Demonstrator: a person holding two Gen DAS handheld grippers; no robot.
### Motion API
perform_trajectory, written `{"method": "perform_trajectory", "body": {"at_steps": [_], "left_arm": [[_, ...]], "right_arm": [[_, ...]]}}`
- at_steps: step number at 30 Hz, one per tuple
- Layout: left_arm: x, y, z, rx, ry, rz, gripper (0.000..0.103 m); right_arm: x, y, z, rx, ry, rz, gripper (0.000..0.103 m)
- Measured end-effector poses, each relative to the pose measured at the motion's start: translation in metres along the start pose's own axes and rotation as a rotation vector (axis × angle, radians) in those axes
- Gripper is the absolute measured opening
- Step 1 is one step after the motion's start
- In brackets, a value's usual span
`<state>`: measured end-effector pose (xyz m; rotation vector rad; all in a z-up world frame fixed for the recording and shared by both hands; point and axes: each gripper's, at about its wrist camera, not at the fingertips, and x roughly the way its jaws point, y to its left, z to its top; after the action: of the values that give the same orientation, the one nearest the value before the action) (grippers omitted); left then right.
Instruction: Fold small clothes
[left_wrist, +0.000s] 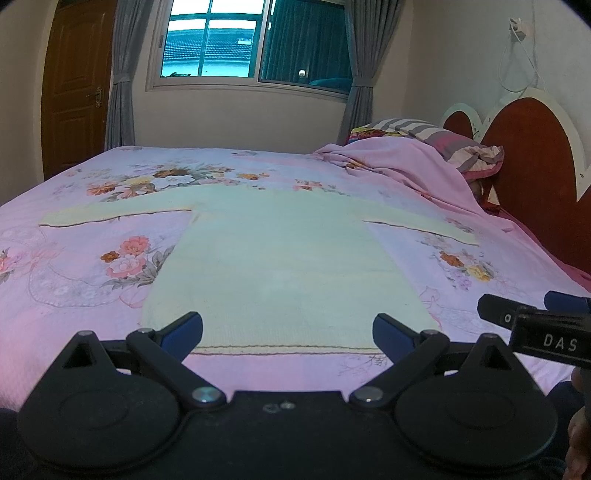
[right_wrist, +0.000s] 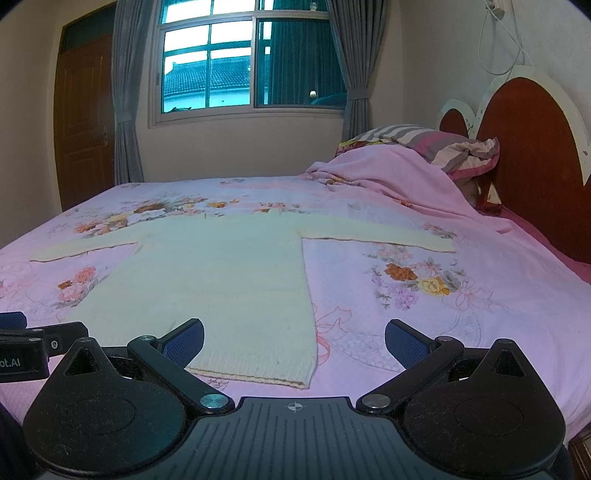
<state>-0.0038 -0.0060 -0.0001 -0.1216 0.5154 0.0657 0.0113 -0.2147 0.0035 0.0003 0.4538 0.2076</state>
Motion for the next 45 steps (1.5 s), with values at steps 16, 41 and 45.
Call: {"method": "perform_trajectory", "body": {"at_steps": [16,41,45], "left_arm": [[0.0,0.002,0.0,-0.005,0.0,-0.002,0.099],[0.102,0.191,0.03,-0.491,-0.011,0.145,0.099],[0.144,0.268,0.059,-0.581,-0.029,0.147,0.097]], "right_arm": [[0.001,0.002,0.003,-0.008,0.002,0.002,0.103],[0.107,-0.001,0.052,-0.011,-0.098,-0.152,0.103],[0.144,0.014,0.068,-0.036,-0.11,-0.177,0.103]]}}
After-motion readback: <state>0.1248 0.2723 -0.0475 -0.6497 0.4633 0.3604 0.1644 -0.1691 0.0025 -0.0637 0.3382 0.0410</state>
